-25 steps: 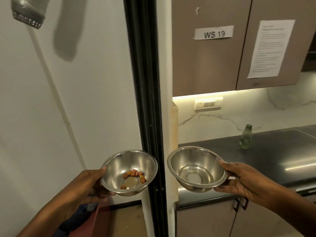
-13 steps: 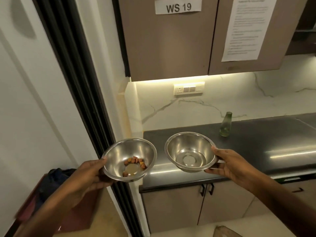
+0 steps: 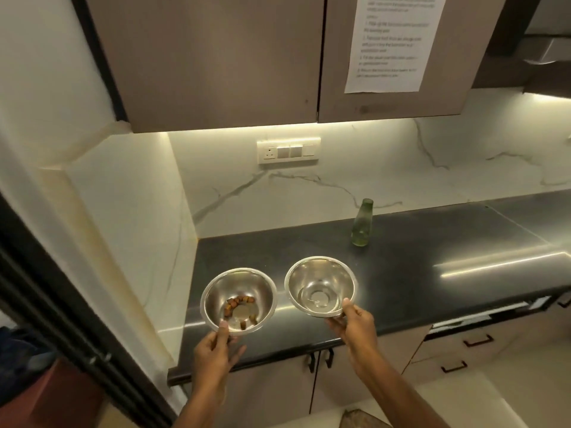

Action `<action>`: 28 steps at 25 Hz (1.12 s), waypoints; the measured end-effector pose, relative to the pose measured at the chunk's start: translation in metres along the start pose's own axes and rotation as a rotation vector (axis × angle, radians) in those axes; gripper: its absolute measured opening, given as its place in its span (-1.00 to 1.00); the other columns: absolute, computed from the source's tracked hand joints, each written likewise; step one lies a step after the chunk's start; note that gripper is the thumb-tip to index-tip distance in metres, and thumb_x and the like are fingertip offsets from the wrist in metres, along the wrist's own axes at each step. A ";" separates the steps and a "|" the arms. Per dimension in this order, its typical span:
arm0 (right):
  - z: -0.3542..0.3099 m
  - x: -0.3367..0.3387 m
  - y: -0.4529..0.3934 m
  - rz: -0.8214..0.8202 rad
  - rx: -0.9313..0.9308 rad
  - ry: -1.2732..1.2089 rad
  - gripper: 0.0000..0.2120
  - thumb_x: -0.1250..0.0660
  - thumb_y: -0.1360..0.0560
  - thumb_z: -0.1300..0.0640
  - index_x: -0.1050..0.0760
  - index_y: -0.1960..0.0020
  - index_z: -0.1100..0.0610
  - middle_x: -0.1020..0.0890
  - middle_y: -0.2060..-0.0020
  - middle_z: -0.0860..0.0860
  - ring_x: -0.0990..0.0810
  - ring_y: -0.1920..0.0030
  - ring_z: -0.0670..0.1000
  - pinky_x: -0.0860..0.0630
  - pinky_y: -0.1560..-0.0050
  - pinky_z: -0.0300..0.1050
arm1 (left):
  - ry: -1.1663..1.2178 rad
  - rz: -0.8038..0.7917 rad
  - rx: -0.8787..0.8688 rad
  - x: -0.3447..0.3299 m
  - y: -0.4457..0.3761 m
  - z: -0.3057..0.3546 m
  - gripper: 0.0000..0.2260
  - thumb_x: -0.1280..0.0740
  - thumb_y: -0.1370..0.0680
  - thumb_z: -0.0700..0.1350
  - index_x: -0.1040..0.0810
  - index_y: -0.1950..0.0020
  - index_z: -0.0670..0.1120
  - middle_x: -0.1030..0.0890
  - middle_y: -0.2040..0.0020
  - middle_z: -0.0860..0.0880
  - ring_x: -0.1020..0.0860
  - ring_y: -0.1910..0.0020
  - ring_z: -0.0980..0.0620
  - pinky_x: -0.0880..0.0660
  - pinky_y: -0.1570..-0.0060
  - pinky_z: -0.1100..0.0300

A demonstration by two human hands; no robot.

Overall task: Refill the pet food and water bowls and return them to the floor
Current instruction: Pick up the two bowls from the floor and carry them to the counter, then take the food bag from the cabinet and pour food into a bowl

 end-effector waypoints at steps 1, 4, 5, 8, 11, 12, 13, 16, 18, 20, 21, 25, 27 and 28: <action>0.005 0.001 -0.025 0.033 0.000 0.012 -0.71 -0.23 -0.74 0.16 -0.64 -0.11 0.34 -0.74 0.05 0.28 -0.74 0.01 0.17 -0.72 0.14 -0.10 | 0.003 0.032 -0.002 -0.018 -0.017 -0.014 -0.74 -0.31 -0.71 -0.07 -0.63 -0.01 -0.24 -0.69 0.03 -0.26 -0.68 -0.02 -0.16 -0.70 0.27 0.28; 0.020 0.004 -0.096 0.113 -0.016 0.097 -0.71 -0.23 -0.74 0.13 -0.66 -0.11 0.29 -0.77 0.07 0.20 -0.76 -0.01 0.13 -0.72 0.02 -0.09 | -0.031 0.103 0.029 -0.068 -0.066 -0.051 -0.76 -0.34 -0.69 -0.01 -0.66 0.01 -0.16 -0.72 0.04 -0.20 -0.73 -0.02 -0.14 -0.74 0.06 0.15; 0.024 0.005 -0.118 0.118 -0.025 0.149 -0.72 -0.24 -0.74 0.10 -0.66 -0.13 0.24 -0.78 0.05 0.16 -0.77 -0.02 0.10 -0.72 -0.03 -0.06 | -0.068 0.122 0.047 -0.083 -0.083 -0.063 -0.74 -0.34 -0.68 0.03 -0.67 -0.02 -0.15 -0.74 0.02 -0.18 -0.76 0.01 -0.10 -0.72 -0.07 0.04; 0.023 0.004 -0.182 0.128 -0.042 0.238 -0.75 -0.25 -0.73 0.06 -0.66 -0.12 0.16 -0.77 0.00 0.12 -0.76 -0.04 0.07 -0.70 -0.14 -0.01 | -0.148 0.171 0.089 -0.123 -0.126 -0.082 -0.68 -0.34 -0.68 0.08 -0.69 -0.13 -0.17 -0.76 -0.07 -0.12 -0.78 0.05 -0.06 -0.64 -0.26 -0.09; 0.015 -0.004 -0.239 0.122 -0.053 0.238 -0.76 -0.25 -0.74 0.10 -0.66 -0.02 0.11 -0.76 0.02 0.10 -0.75 -0.05 0.07 -0.68 -0.21 0.03 | -0.143 0.189 0.115 -0.161 -0.170 -0.088 -0.70 -0.33 -0.69 0.06 -0.69 -0.11 -0.16 -0.76 -0.05 -0.06 -0.77 -0.01 -0.09 -0.65 -0.22 -0.05; 0.016 -0.005 -0.254 0.121 -0.065 0.231 -0.77 -0.25 -0.74 0.11 -0.66 -0.05 0.11 -0.76 0.01 0.09 -0.74 -0.06 0.07 -0.67 -0.24 0.04 | -0.137 0.188 0.121 -0.172 -0.182 -0.088 -0.71 -0.33 -0.69 0.04 -0.69 -0.12 -0.16 -0.76 -0.04 -0.06 -0.77 0.01 -0.07 -0.65 -0.22 -0.05; 0.020 -0.006 -0.266 0.117 -0.083 0.224 -0.78 -0.25 -0.74 0.10 -0.65 -0.08 0.12 -0.75 0.00 0.08 -0.74 -0.08 0.07 -0.65 -0.27 0.05 | -0.130 0.182 0.121 -0.181 -0.193 -0.090 -0.71 -0.33 -0.70 0.03 -0.69 -0.15 -0.18 -0.75 -0.05 -0.08 -0.77 0.03 -0.03 -0.65 -0.24 -0.04; 0.036 -0.006 -0.290 0.105 -0.155 0.184 -0.78 -0.24 -0.74 0.10 -0.65 -0.18 0.14 -0.74 -0.04 0.06 -0.73 -0.11 0.07 -0.61 -0.35 0.09 | -0.117 0.165 0.124 -0.197 -0.215 -0.093 -0.67 -0.31 -0.71 0.01 -0.67 -0.24 -0.23 -0.75 -0.07 -0.11 -0.75 0.10 0.09 -0.65 -0.26 -0.06; 0.044 -0.006 -0.304 0.113 -0.200 0.135 -0.72 -0.24 -0.75 0.11 -0.62 -0.29 0.24 -0.74 -0.04 0.09 -0.73 -0.09 0.06 -0.60 -0.37 0.12 | -0.097 0.167 0.138 -0.203 -0.227 -0.096 -0.64 -0.32 -0.70 0.01 -0.64 -0.31 -0.25 -0.75 -0.08 -0.13 -0.74 -0.02 0.02 -0.65 -0.27 -0.13; 0.045 -0.008 -0.311 0.116 -0.230 0.101 -0.70 -0.22 -0.75 0.13 -0.59 -0.33 0.29 -0.73 -0.01 0.09 -0.72 -0.04 0.04 -0.59 -0.38 0.12 | -0.089 0.179 0.160 -0.206 -0.234 -0.097 -0.62 -0.33 -0.70 0.00 -0.62 -0.35 -0.27 -0.75 -0.09 -0.15 -0.73 -0.09 -0.05 -0.65 -0.28 -0.16; 0.045 -0.008 -0.314 0.118 -0.241 0.090 -0.70 -0.22 -0.75 0.14 -0.59 -0.33 0.30 -0.73 0.01 0.08 -0.71 -0.02 0.02 -0.57 -0.40 0.14 | -0.086 0.189 0.166 -0.208 -0.238 -0.098 -0.63 -0.32 -0.71 -0.02 -0.61 -0.36 -0.27 -0.74 -0.09 -0.16 -0.72 -0.12 -0.08 -0.65 -0.28 -0.16; 0.046 -0.007 -0.323 0.096 -0.273 0.083 -0.68 -0.23 -0.74 0.13 -0.57 -0.34 0.33 -0.71 -0.03 0.13 -0.70 -0.03 0.04 -0.58 -0.40 0.20 | -0.102 0.234 0.195 -0.208 -0.241 -0.105 -0.62 -0.32 -0.71 -0.03 -0.60 -0.39 -0.28 -0.73 -0.09 -0.17 -0.71 -0.15 -0.11 -0.66 -0.25 -0.13; 0.043 -0.007 -0.325 0.070 -0.308 0.084 -0.70 -0.26 -0.74 0.06 -0.63 -0.23 0.26 -0.71 -0.05 0.19 -0.71 -0.06 0.12 -0.64 -0.31 0.19 | -0.107 0.250 0.211 -0.209 -0.242 -0.109 -0.61 -0.33 -0.71 -0.04 -0.59 -0.41 -0.28 -0.73 -0.10 -0.16 -0.71 -0.17 -0.12 -0.66 -0.25 -0.13; 0.042 -0.006 -0.324 0.072 -0.340 0.093 -0.69 -0.25 -0.73 -0.02 -0.64 -0.13 0.20 -0.71 -0.05 0.19 -0.71 -0.06 0.15 -0.66 -0.26 0.19 | -0.108 0.257 0.223 -0.210 -0.241 -0.109 -0.62 -0.33 -0.71 -0.05 -0.58 -0.42 -0.28 -0.72 -0.10 -0.16 -0.70 -0.19 -0.14 -0.66 -0.25 -0.13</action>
Point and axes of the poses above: each hand's wrist, its own y-axis away from the middle knuckle, its own x-axis out of the back of the hand, z = x × y, the point moved 2 cm from there along -y, towards the middle knuckle
